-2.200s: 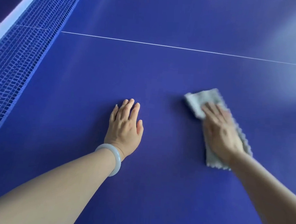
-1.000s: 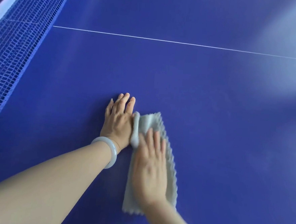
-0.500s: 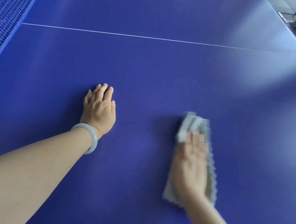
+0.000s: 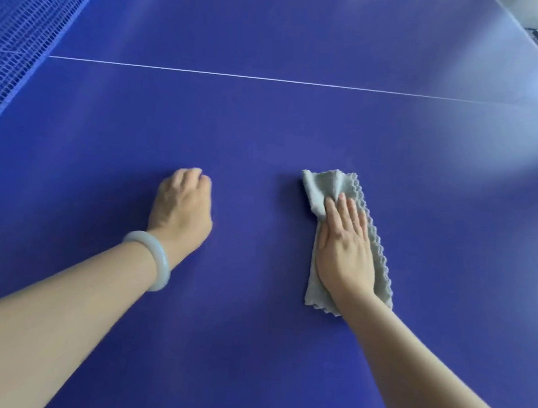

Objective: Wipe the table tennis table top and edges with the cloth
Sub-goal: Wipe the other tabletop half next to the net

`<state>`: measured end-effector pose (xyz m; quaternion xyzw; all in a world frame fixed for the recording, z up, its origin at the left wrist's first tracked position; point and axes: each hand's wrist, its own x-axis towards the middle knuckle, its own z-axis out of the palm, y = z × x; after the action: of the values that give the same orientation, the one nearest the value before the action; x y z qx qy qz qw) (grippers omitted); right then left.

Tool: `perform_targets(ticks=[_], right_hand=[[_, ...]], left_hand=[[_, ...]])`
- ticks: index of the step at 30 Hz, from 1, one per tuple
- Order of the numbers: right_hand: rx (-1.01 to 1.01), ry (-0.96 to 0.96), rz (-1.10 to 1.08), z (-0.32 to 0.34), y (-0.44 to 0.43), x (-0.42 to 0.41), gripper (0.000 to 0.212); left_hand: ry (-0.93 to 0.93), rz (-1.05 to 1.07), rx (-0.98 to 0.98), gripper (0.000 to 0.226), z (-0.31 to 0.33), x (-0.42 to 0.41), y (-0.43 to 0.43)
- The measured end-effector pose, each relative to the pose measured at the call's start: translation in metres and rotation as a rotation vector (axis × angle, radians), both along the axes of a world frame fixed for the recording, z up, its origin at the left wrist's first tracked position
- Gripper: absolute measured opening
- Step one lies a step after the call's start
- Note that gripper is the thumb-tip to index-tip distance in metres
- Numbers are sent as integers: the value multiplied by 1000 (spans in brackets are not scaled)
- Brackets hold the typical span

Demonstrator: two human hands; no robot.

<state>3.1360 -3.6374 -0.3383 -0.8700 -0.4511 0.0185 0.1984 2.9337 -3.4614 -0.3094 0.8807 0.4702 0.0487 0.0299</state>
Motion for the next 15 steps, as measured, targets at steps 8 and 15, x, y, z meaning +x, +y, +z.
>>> perform_targets(ticks=[8, 15], right_hand=[[-89, 41, 766, 10, -12, 27, 48], [-83, -13, 124, 4, 56, 64, 56]], left_hand=[[-190, 27, -111, 52, -21, 108, -38], [-209, 56, -95, 53, -23, 105, -41]])
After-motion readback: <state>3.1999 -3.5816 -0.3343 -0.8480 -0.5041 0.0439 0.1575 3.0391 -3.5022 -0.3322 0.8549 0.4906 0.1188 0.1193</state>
